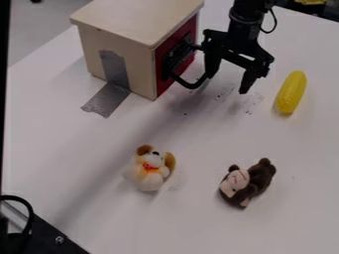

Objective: Open the drawer

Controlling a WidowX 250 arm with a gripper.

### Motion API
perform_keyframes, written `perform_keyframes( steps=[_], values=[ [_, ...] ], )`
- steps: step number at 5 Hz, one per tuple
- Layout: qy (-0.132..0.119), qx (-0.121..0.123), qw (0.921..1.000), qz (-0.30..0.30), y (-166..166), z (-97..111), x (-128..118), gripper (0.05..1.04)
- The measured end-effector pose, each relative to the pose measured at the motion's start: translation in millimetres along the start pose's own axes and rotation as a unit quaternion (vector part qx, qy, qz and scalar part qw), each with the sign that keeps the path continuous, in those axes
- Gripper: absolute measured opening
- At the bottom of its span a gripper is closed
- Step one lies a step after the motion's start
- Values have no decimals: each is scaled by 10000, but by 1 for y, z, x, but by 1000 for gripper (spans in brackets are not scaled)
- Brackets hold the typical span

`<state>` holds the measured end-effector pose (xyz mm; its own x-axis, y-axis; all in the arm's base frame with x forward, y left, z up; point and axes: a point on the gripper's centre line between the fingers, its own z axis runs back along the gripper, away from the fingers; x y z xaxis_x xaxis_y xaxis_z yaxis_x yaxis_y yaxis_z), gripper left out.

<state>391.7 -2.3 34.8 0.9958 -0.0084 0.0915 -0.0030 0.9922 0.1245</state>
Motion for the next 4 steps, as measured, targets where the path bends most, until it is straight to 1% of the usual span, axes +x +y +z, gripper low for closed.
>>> perform_keyframes(
  steps=[1, 3, 4],
  values=[
    [14, -45, 10000, 2, 3, -1, 0, 999],
    [8, -56, 10000, -31, 4, 2, 0, 999],
    [111, 197, 9997, -78, 12, 8, -1, 999]
  ],
)
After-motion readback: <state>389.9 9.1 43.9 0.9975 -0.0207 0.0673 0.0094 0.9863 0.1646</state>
